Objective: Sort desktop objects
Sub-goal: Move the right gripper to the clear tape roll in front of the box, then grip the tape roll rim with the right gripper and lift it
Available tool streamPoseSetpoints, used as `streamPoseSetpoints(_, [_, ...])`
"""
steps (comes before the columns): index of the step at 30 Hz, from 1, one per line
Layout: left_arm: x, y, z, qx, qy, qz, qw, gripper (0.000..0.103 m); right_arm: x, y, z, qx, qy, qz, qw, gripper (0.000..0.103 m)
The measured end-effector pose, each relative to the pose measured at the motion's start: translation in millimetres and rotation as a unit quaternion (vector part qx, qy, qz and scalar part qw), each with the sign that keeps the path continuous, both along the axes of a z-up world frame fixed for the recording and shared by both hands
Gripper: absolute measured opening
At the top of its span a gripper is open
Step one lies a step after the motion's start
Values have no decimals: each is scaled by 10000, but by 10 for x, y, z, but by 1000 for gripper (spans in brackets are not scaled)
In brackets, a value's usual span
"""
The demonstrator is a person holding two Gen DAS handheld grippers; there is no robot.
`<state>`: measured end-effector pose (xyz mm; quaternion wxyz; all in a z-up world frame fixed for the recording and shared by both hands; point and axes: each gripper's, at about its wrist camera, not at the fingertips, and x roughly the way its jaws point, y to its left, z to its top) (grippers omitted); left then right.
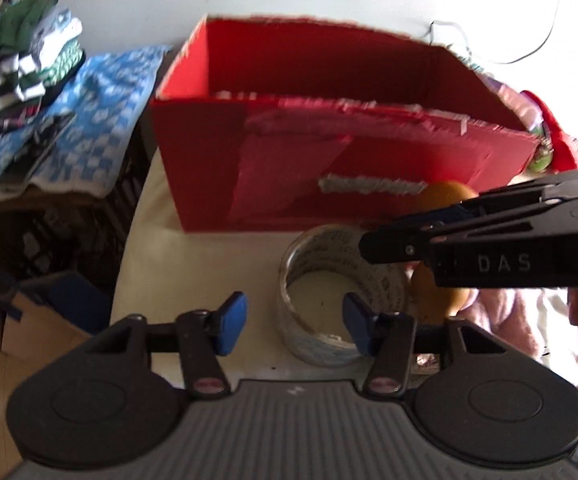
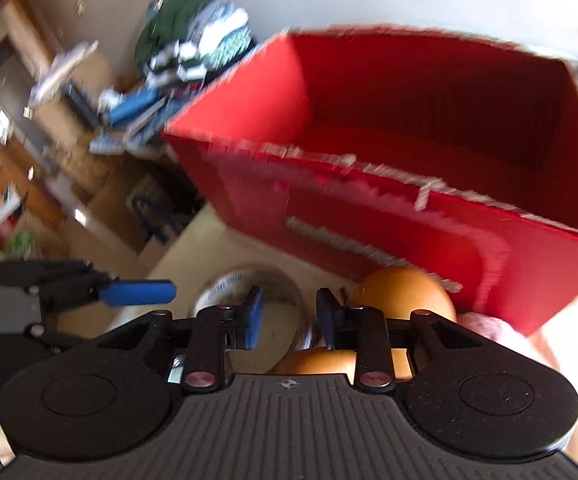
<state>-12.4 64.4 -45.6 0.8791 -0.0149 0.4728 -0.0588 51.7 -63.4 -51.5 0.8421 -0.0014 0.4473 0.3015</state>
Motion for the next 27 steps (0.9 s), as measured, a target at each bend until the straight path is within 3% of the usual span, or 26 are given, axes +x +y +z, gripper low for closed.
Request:
streamPoseSetpoints(1, [15, -19, -22, 38, 38, 40, 10000, 35, -1, 40, -1, -89, -83, 139, 9998, 26])
streamPoseSetpoints(2, [31, -39, -44, 76, 77, 81, 9999, 22, 1, 85, -4, -215, -147, 250, 9993, 22])
streamPoseSetpoints(4, [62, -78, -88, 152, 154, 162, 9996, 16, -3, 153, -4, -375, -251, 477, 9978, 17])
streamPoseSetpoints(11, [95, -187, -136, 388, 231, 385, 9982, 11, -33, 217, 3, -798, -489, 810, 9923, 10])
streamPoseSetpoints(16, [-4, -249, 174, 600, -124, 488, 9969, 11, -46, 68, 107, -338, -584, 825, 9943, 9])
streamPoseSetpoints(20, [-3, -312, 531, 718, -530, 546, 9945, 11, -62, -90, 359, 36, -843, 731, 9938, 9])
streamPoseSetpoints(27, [173, -411, 1228, 973, -1498, 414, 9830, 10, 134, -406, 796, 961, -1124, 218, 9888, 9])
